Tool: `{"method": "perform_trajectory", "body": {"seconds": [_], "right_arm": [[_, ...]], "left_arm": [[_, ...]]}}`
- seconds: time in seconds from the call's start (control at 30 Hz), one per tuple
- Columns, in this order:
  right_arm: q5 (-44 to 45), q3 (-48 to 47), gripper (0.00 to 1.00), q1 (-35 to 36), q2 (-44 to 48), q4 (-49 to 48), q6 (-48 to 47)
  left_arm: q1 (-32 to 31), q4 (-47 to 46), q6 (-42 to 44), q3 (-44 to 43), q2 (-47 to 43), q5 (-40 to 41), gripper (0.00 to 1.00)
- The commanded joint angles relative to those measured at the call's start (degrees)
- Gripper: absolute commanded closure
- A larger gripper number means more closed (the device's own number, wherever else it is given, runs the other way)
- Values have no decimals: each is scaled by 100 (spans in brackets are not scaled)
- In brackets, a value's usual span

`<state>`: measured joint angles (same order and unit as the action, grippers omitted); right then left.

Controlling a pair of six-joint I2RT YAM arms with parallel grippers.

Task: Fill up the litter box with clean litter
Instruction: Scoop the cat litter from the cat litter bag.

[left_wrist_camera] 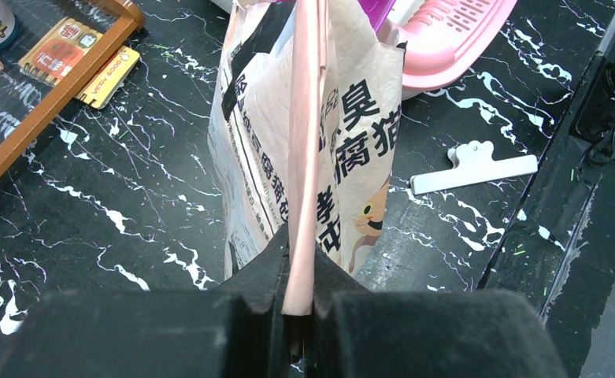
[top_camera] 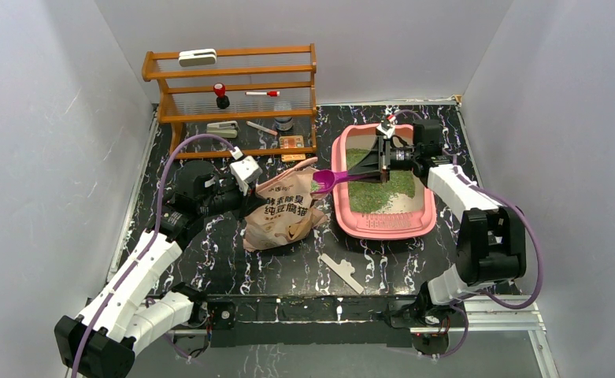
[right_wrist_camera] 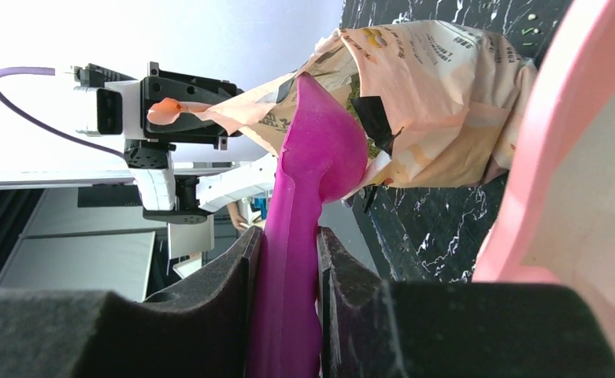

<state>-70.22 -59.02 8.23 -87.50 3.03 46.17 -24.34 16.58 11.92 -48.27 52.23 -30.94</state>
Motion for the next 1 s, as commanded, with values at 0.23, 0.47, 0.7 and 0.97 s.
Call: {"method": "perform_trajectory", "body": {"seconds": [0.23, 0.47, 0.7, 0.97], "right_arm": [[-406, -43, 100, -451, 348, 915, -784], [-375, -193, 100, -504, 331, 1560, -1314], [-77, -342, 100, -158, 355, 1504, -1183], [-149, -174, 100, -428, 430, 1244, -896]], "left_arm": [[-32, -592, -24, -358, -178, -386, 100], [-28, -603, -41, -350, -169, -395, 100], [-28, -650, -72, -365, -91, -461, 100], [-29, -587, -59, -364, -114, -458, 100]]}}
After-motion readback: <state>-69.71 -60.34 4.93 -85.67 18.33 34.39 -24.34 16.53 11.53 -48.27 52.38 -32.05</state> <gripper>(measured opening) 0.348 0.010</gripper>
